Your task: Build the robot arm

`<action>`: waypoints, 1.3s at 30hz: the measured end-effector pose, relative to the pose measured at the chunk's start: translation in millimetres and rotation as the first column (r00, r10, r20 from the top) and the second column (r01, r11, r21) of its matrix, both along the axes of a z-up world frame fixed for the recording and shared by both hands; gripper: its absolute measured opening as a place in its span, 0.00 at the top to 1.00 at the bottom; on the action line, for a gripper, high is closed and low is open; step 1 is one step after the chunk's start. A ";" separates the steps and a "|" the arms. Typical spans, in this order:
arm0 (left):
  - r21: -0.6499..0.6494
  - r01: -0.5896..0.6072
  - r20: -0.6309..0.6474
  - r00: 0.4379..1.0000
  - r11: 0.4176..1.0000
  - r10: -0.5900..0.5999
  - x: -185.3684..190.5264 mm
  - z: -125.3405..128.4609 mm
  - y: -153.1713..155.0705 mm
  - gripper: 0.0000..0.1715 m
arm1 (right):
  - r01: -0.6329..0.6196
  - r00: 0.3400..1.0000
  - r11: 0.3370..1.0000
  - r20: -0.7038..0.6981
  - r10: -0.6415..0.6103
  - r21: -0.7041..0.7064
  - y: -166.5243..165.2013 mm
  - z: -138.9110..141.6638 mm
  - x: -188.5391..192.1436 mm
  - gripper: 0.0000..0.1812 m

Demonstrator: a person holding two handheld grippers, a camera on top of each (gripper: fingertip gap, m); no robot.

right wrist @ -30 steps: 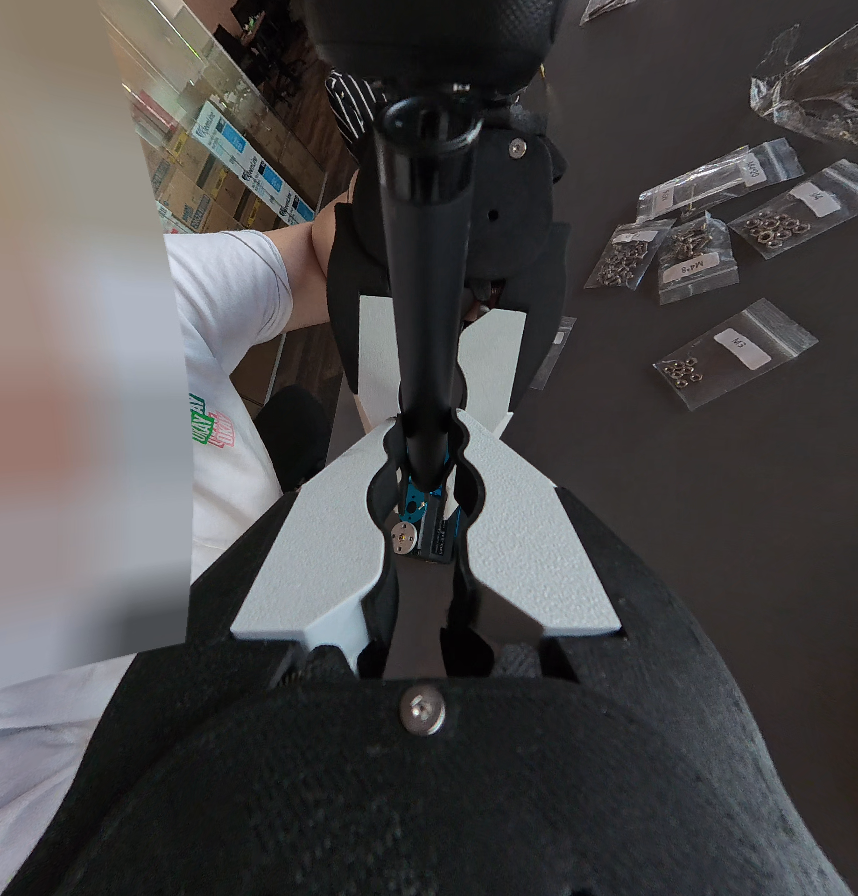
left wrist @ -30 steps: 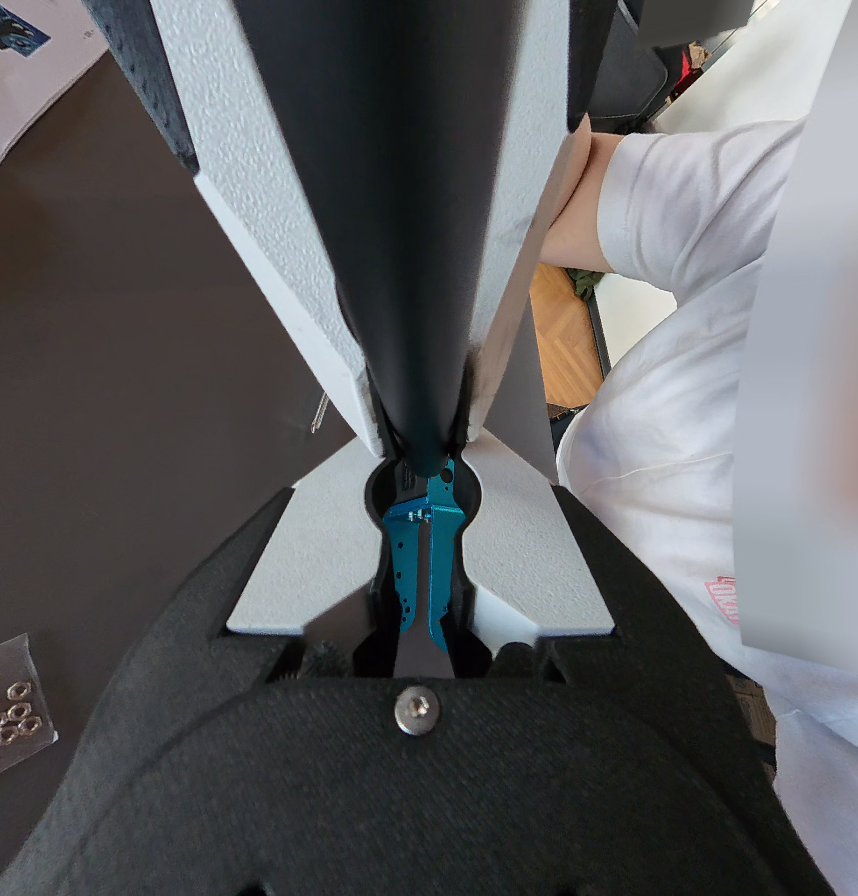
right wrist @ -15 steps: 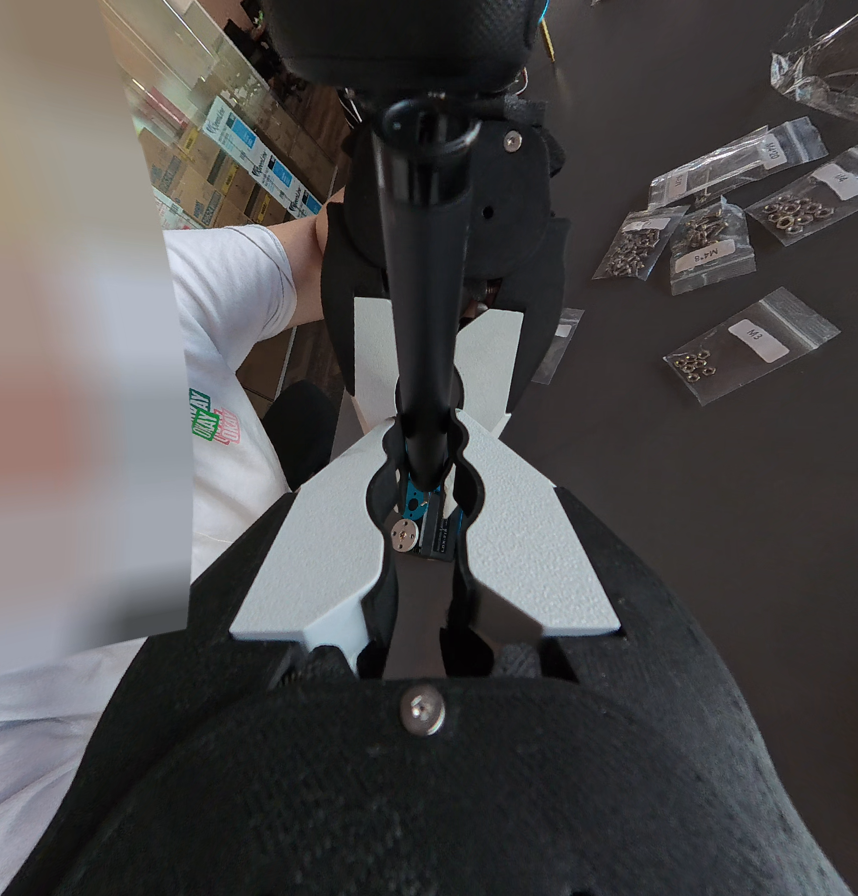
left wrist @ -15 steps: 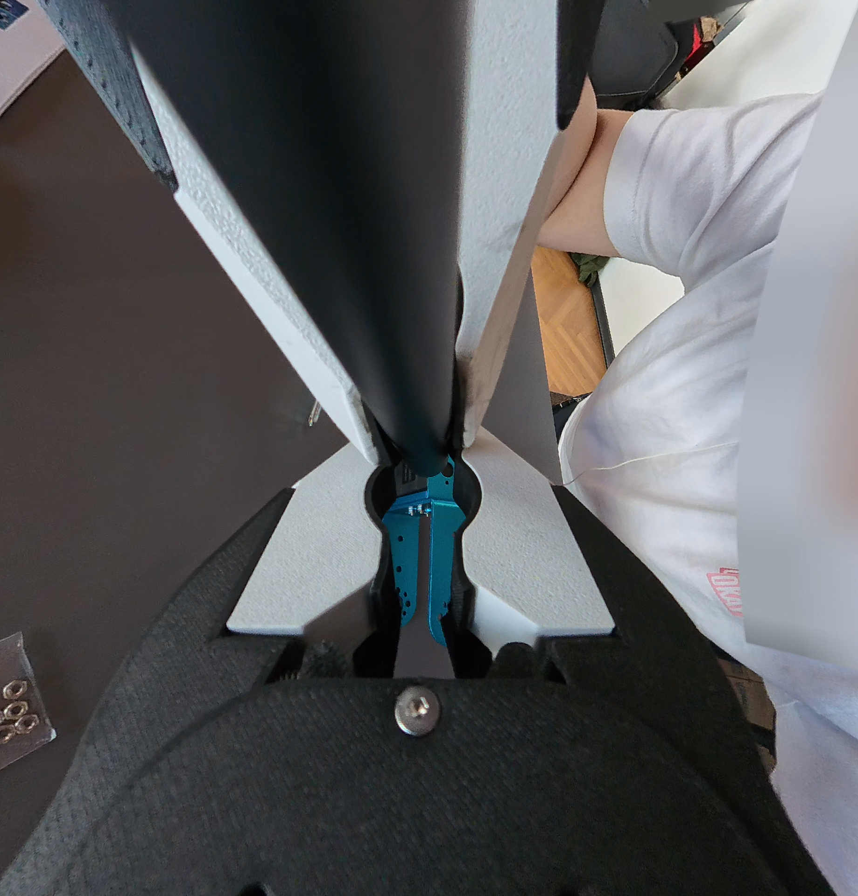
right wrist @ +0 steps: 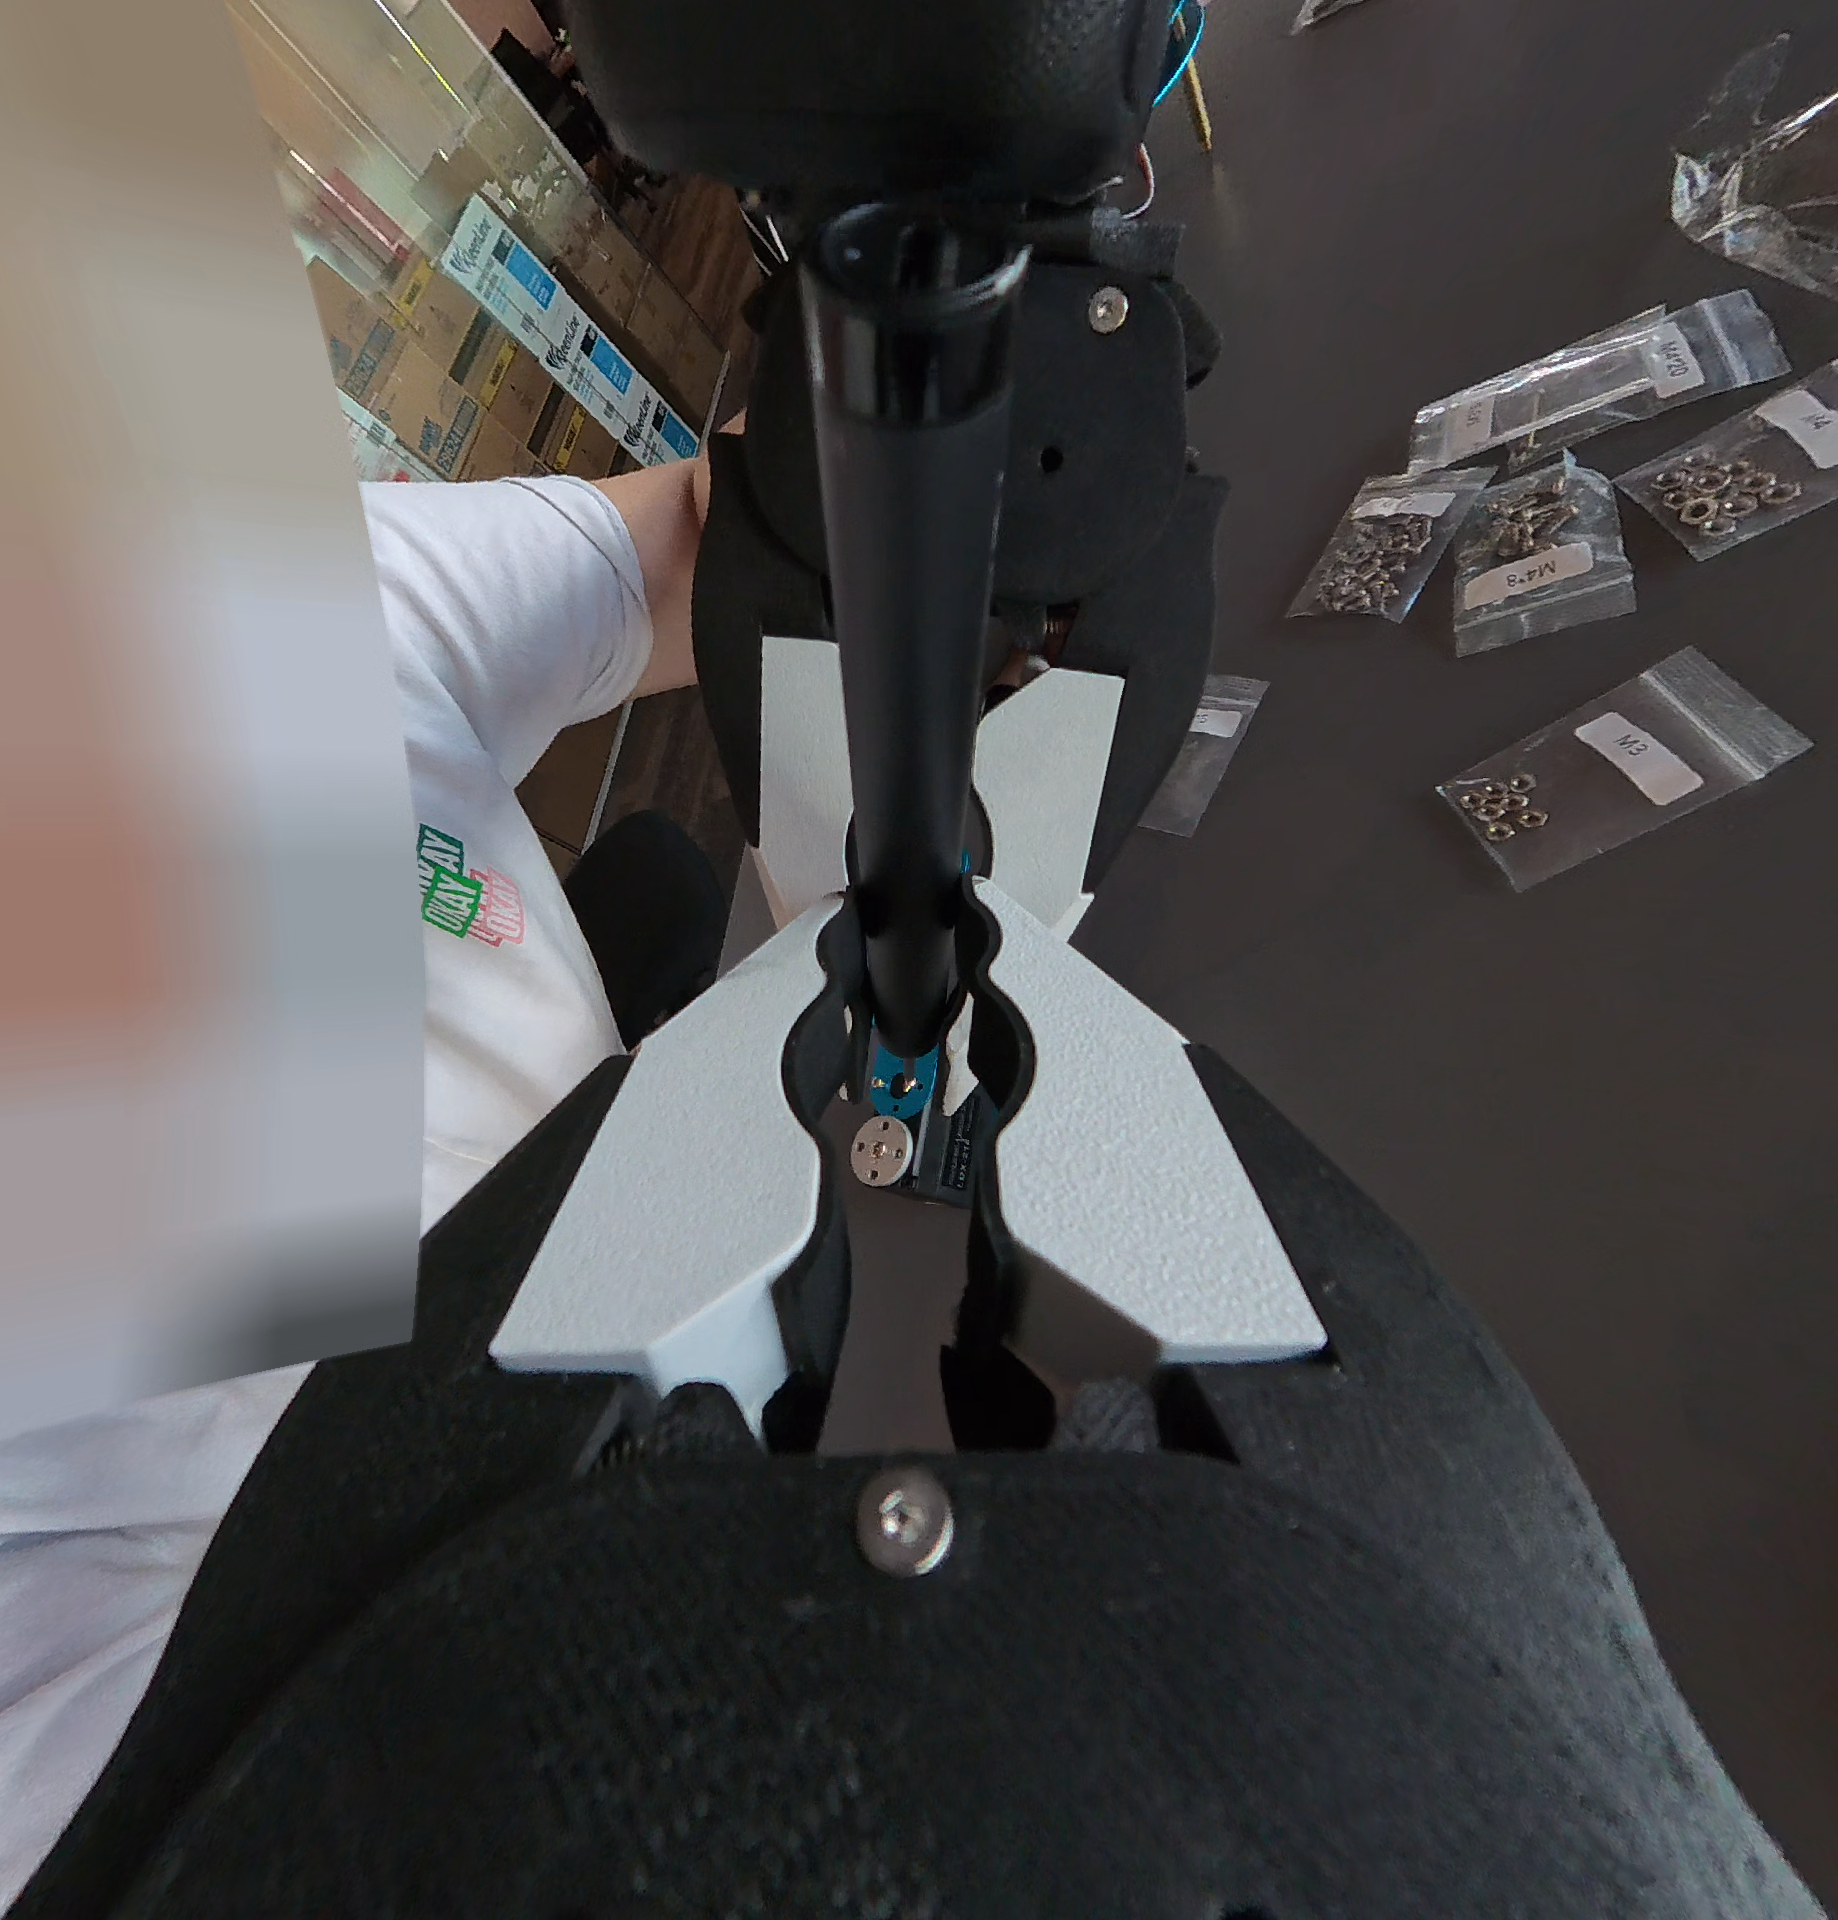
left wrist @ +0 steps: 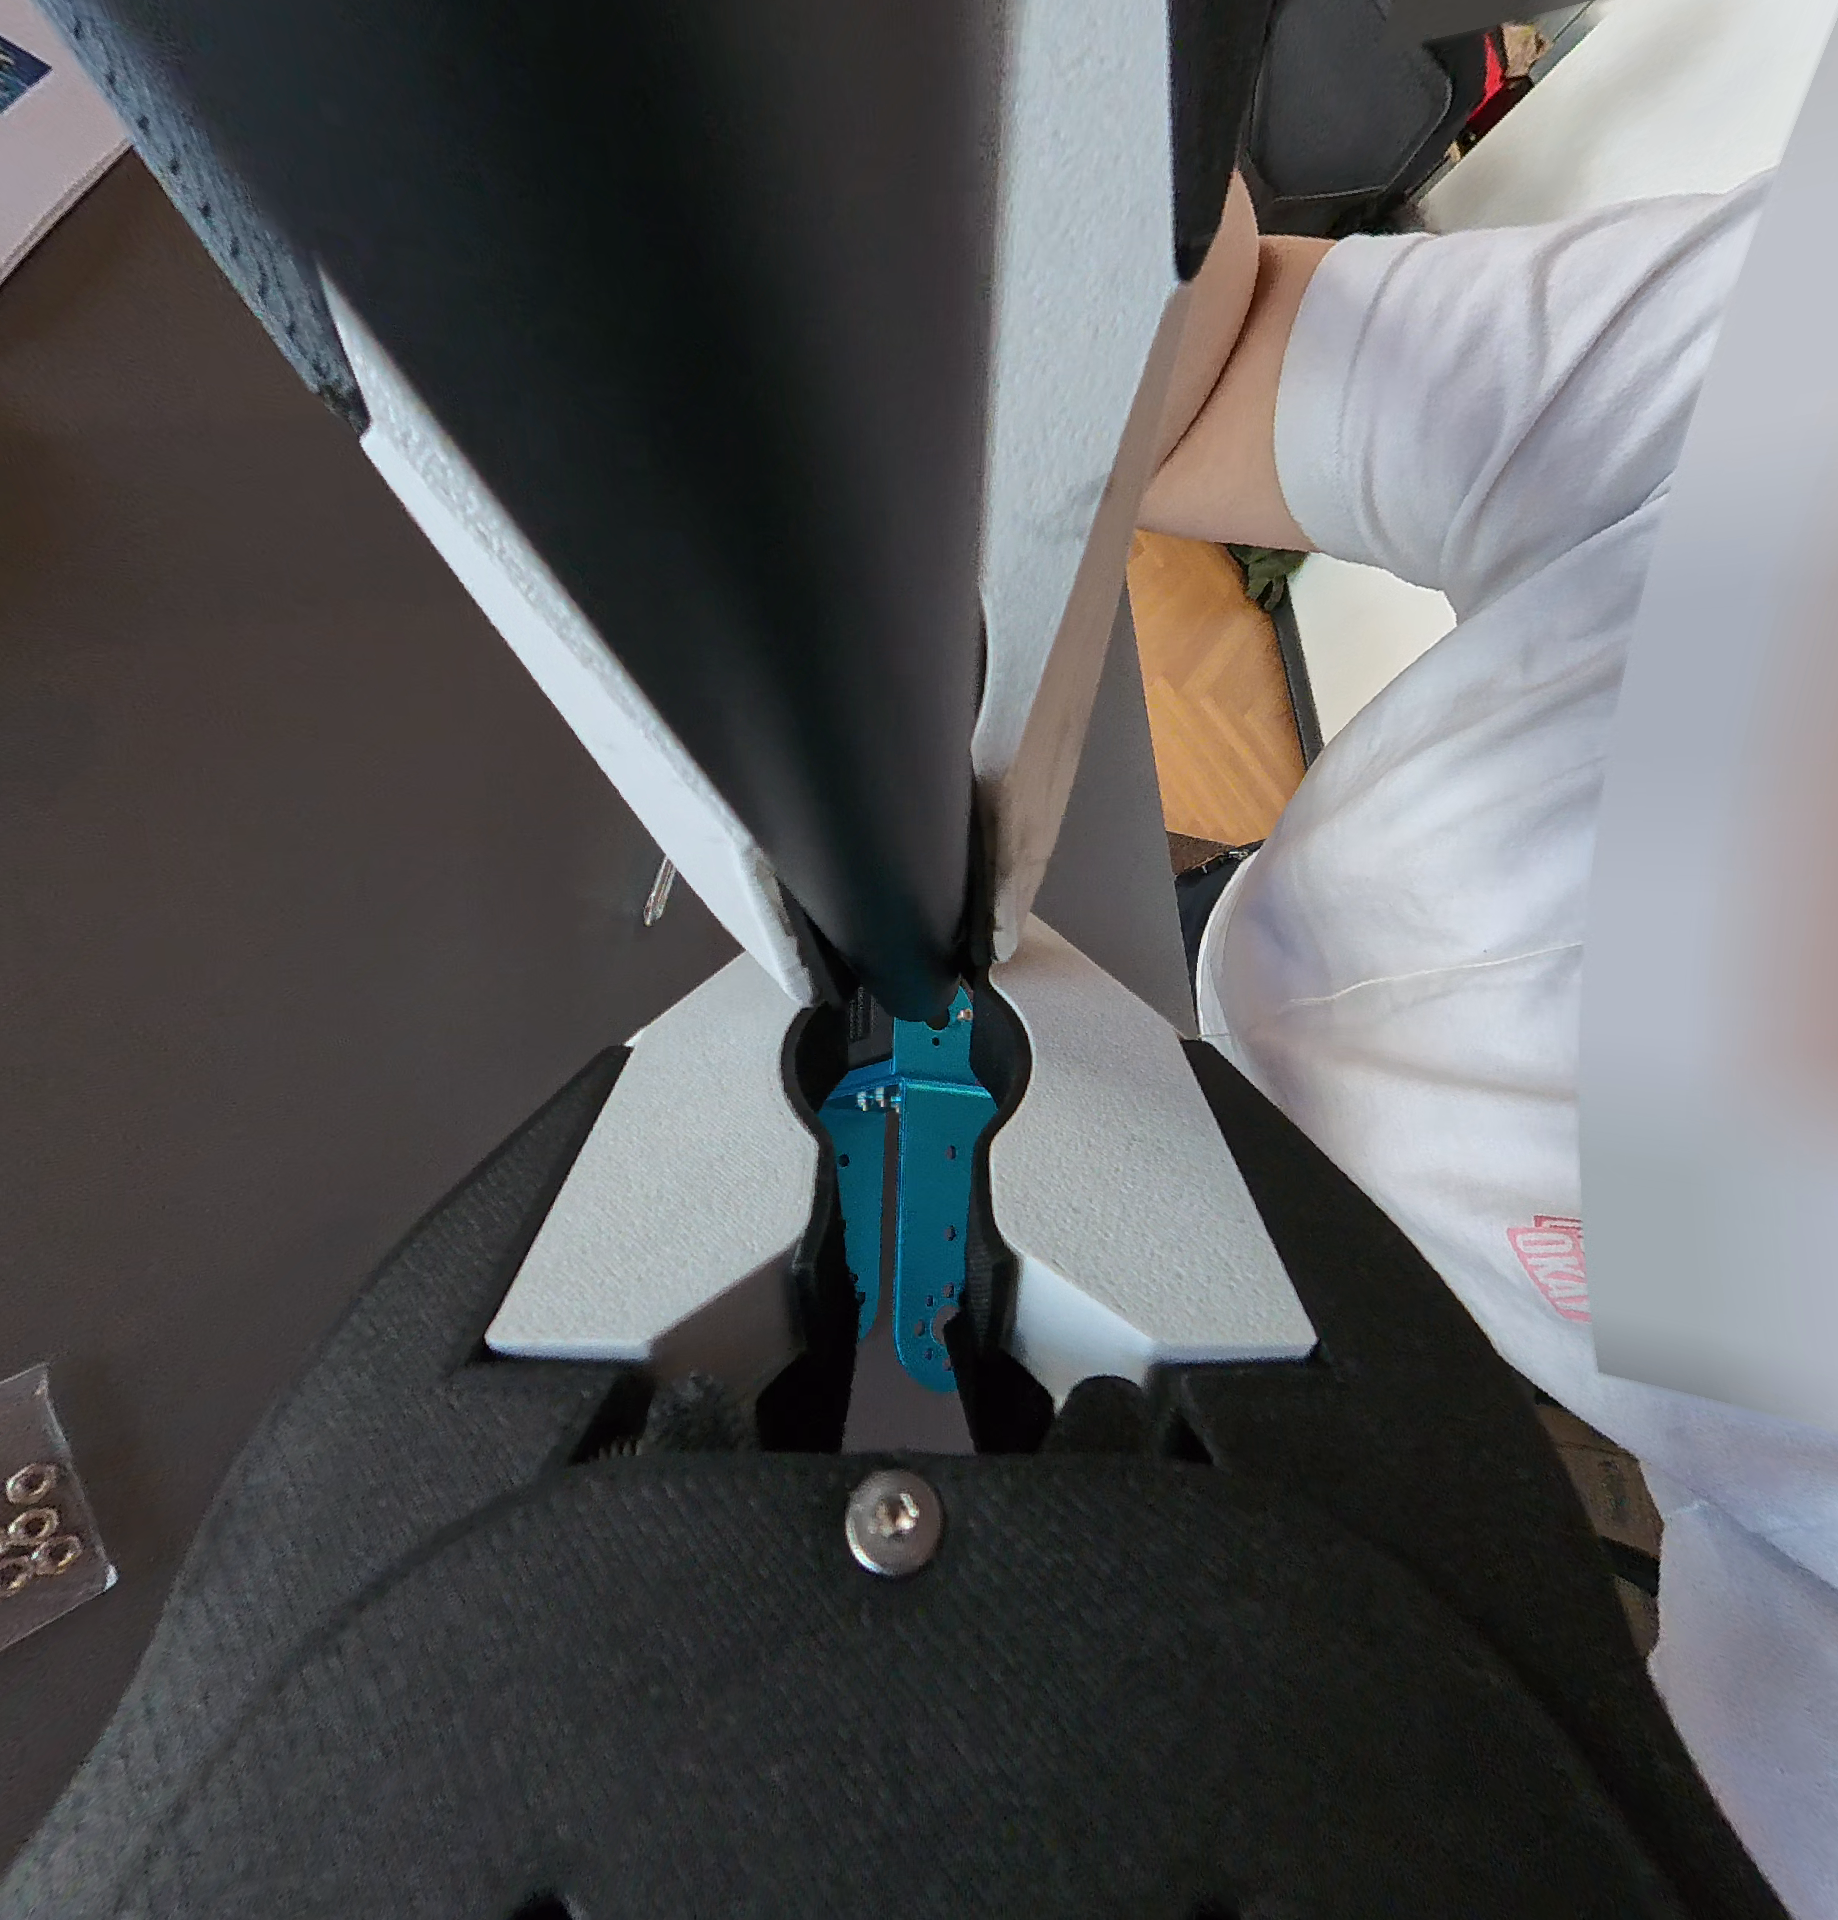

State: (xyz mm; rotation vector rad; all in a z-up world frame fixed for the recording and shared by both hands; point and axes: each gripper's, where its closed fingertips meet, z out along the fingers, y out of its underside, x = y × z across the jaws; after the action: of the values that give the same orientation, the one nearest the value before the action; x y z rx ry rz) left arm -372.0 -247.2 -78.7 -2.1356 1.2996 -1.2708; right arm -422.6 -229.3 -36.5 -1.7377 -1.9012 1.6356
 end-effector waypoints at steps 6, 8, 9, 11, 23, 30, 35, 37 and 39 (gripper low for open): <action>0.040 -0.001 -0.004 1.000 0.999 0.001 -0.5 7.1 -0.9 0.91 | 0.002 0.999 1.000 -0.043 0.000 0.031 -2.4 9.4 -1.4 0.91; 0.066 -0.010 0.005 1.000 0.998 0.010 -0.3 12.7 0.2 0.90 | 0.010 0.998 0.999 -0.066 -0.007 0.053 -3.0 15.9 -1.1 0.91; 0.076 -0.014 0.011 1.000 0.997 0.013 0.1 15.7 0.3 0.90 | 0.015 0.997 0.997 -0.079 -0.010 0.069 -3.2 19.1 -0.7 0.91; 0.100 -0.032 0.027 0.999 0.994 0.030 1.4 21.1 2.5 0.90 | 0.031 0.995 0.995 -0.099 -0.022 0.097 -2.5 24.6 0.5 0.91; 0.140 -0.061 -0.018 0.998 0.988 0.064 -0.5 17.1 7.9 0.90 | 0.146 0.967 0.989 -0.215 -0.138 0.022 -2.1 32.0 6.7 0.82; 0.177 -0.039 -0.065 0.997 0.983 0.052 4.1 10.3 4.1 0.90 | 0.298 0.923 0.922 -0.323 -0.212 0.248 1.1 22.0 16.2 0.89; 0.215 -0.029 -0.078 0.996 0.976 0.047 7.0 13.9 -0.3 0.90 | 0.318 0.911 0.911 -0.350 -0.218 0.261 -5.9 26.7 17.2 0.90; 0.249 -0.021 -0.108 0.993 0.968 0.049 7.9 10.8 -0.6 0.90 | 0.318 0.911 0.903 -0.355 -0.207 0.290 -8.5 24.7 18.9 0.90; 0.258 -0.003 -0.137 0.990 0.966 0.040 9.4 7.0 -3.9 0.90 | 0.308 0.913 0.901 -0.362 -0.190 0.304 -12.6 22.1 20.5 0.90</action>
State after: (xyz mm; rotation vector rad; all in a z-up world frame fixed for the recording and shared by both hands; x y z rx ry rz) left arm -362.6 -251.1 -71.6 -2.0773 1.4080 -0.8988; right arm -402.1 -242.0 -14.4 -1.3984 -1.6150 1.2895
